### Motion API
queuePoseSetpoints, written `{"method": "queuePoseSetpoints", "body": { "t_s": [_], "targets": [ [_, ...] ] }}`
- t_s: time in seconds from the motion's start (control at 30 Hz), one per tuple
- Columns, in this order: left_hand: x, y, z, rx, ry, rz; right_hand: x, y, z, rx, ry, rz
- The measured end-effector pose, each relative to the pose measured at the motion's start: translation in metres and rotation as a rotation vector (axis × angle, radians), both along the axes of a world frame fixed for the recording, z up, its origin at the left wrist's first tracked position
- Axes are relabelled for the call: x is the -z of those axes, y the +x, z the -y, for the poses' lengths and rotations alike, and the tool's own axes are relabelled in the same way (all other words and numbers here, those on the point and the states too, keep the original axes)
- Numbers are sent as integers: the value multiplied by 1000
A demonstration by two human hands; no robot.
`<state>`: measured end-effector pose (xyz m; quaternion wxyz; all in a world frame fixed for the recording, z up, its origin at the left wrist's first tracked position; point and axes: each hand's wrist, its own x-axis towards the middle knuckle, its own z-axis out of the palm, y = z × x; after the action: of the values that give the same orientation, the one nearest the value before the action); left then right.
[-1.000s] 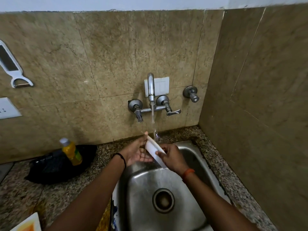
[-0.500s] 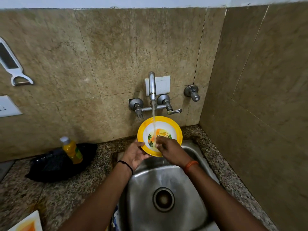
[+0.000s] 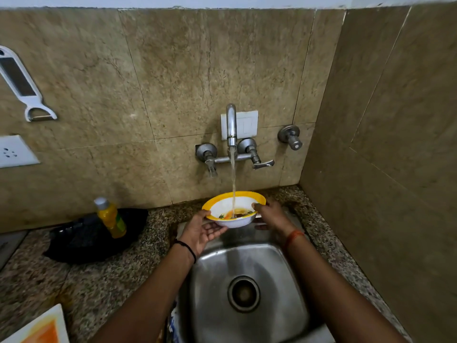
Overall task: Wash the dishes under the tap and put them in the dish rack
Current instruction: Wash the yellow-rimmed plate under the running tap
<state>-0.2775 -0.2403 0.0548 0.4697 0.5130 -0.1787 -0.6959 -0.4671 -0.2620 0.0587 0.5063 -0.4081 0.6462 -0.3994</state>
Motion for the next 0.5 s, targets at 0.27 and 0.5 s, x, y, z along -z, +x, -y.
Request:
{"method": "queuePoseSetpoints", "body": {
  "t_s": [0.27,0.5],
  "targets": [
    [-30,22,11,159,-192,423,30,-5,-14,-34,246,301],
    [-27,29,11,140,-203,253,29,-7,-19,22,33,200]
  ]
}}
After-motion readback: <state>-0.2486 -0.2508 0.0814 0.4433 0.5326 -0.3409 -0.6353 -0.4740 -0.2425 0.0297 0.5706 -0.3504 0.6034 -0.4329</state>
